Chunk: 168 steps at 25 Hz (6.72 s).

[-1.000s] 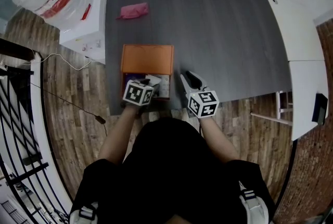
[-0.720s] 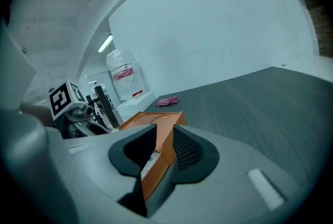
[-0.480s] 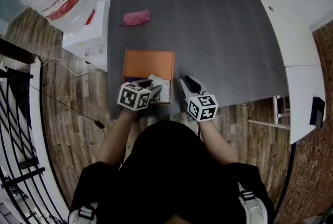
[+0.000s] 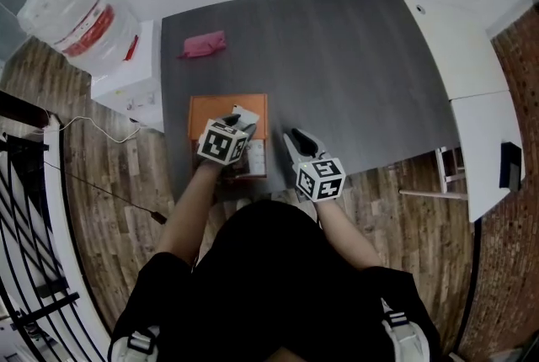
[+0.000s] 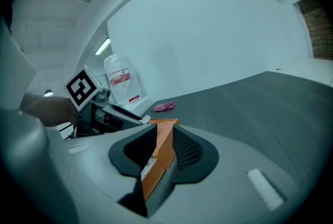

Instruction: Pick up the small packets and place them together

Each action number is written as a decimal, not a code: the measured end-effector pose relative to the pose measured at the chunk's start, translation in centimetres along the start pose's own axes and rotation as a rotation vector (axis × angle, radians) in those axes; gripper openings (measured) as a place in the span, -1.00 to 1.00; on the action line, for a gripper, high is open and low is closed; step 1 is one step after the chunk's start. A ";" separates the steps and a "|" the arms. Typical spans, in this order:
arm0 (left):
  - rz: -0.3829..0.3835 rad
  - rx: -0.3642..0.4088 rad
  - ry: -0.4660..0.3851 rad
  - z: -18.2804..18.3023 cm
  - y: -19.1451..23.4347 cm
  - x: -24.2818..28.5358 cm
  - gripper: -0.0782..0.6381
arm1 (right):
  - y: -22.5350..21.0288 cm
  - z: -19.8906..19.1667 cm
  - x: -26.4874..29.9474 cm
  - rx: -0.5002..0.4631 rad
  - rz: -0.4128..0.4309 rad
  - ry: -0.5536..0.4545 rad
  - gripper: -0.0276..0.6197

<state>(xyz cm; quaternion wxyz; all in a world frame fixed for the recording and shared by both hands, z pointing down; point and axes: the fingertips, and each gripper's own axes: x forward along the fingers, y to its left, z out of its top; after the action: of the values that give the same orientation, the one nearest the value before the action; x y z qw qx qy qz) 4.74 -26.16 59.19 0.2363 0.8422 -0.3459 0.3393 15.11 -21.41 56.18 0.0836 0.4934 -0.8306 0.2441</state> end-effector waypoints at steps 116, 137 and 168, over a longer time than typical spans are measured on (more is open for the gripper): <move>0.183 0.337 0.136 -6.4 6.1 -4.8 -0.78 | 8.5 -2.5 3.0 -0.167 0.221 0.127 -0.81; 0.100 0.491 0.224 -5.8 8.1 1.2 -0.76 | 5.1 -2.6 1.2 -0.091 0.077 0.096 -0.82; 0.060 0.254 -0.009 -8.4 3.8 -4.8 -0.78 | 8.4 -2.8 3.1 -0.174 0.214 0.146 -0.83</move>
<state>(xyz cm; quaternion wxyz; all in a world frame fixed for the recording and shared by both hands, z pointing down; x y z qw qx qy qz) -4.09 -21.30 61.85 0.1159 0.8563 -0.3260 0.3835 6.04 -19.16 57.12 0.1599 0.3739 -0.8882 0.2138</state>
